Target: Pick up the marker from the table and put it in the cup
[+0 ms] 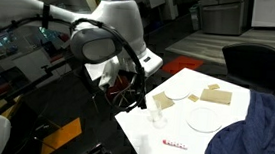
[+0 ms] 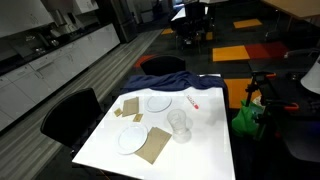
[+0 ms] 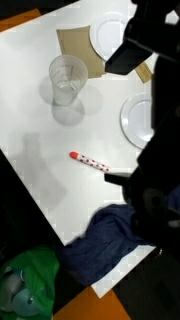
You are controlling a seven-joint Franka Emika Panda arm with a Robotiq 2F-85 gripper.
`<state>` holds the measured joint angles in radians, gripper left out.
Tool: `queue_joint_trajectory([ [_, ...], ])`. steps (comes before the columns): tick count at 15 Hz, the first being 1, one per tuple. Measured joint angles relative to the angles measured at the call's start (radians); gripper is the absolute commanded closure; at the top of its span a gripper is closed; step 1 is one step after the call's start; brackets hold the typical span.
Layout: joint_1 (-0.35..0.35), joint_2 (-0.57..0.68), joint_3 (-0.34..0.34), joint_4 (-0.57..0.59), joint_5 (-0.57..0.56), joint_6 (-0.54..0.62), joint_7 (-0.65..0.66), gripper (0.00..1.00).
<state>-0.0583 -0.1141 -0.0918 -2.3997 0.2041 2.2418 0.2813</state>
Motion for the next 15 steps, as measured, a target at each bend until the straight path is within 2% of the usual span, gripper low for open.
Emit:
queue_joint_trajectory([
  [4, 0.001, 0.098, 0.028, -0.011, -0.039, 0.120, 0.158, 0.00],
  [9, 0.005, 0.236, 0.029, -0.011, -0.081, 0.251, 0.280, 0.00],
  [15, 0.042, 0.400, -0.020, -0.006, -0.195, 0.420, 0.407, 0.00],
])
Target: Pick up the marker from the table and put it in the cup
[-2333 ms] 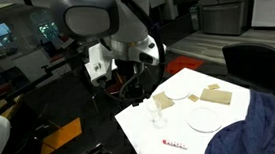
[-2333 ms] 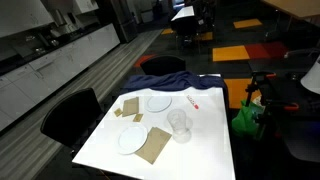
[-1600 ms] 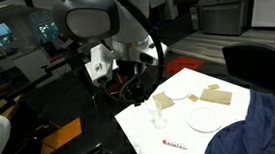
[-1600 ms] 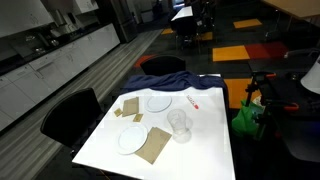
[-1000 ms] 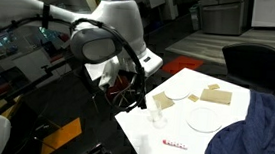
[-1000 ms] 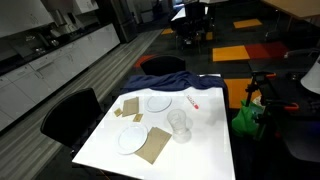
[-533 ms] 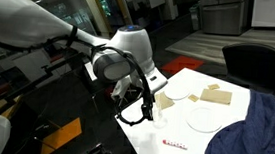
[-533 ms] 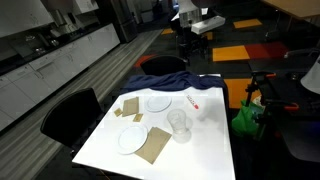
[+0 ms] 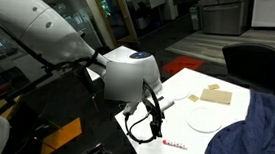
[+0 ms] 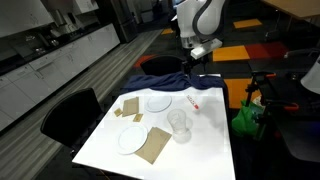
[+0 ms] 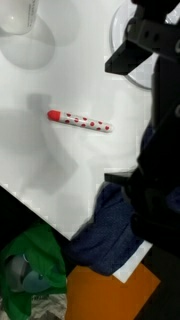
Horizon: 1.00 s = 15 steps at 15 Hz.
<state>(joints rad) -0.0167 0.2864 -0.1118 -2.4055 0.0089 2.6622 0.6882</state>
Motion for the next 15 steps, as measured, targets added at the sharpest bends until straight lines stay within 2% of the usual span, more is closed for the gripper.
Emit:
queue_joint_trajectory([
  [2, 0.029, 0.055, -0.029, 0.002, -0.035, 0.063, 0.026, 0.00],
  [6, 0.078, 0.149, -0.066, 0.008, -0.036, 0.160, 0.026, 0.00],
  [15, 0.096, 0.269, -0.045, 0.070, 0.033, 0.206, 0.006, 0.00],
])
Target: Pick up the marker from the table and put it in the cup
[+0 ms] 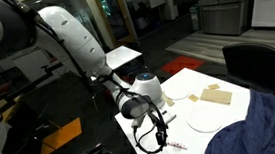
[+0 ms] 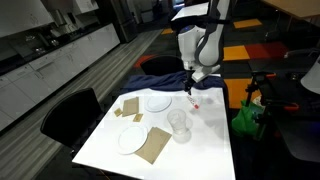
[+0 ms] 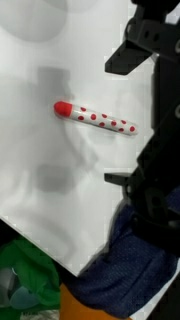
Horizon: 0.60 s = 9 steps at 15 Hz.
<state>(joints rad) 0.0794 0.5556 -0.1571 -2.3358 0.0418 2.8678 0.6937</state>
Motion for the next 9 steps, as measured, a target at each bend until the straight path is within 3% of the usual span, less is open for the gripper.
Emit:
queue_joint_trajectory([
  [9, -0.029, 0.031, 0.043, 0.022, 0.106, 0.001, -0.086, 0.00],
])
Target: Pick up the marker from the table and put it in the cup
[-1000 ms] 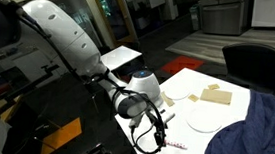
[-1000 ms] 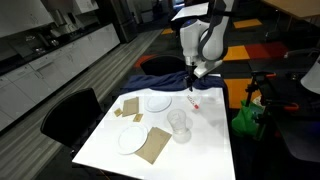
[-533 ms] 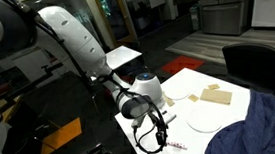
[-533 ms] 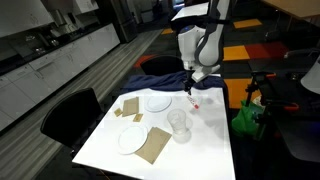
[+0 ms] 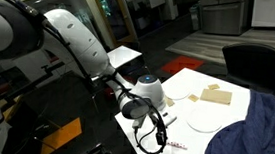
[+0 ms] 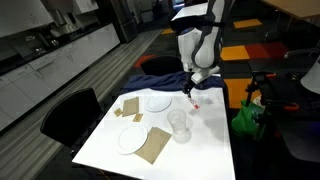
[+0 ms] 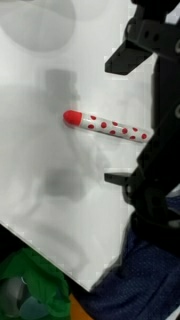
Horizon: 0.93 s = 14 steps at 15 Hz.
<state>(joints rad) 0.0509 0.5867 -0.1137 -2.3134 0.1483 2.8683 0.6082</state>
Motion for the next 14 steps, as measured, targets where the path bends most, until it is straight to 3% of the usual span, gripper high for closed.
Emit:
queue_joint_trajectory([
  [10, -0.001, 0.115, -0.012, 0.084, 0.047, 0.073, -0.013, 0.00],
  [11, -0.001, 0.126, -0.012, 0.092, 0.053, 0.073, -0.014, 0.02],
  [14, -0.002, 0.161, -0.012, 0.118, 0.067, 0.073, -0.014, 0.22],
])
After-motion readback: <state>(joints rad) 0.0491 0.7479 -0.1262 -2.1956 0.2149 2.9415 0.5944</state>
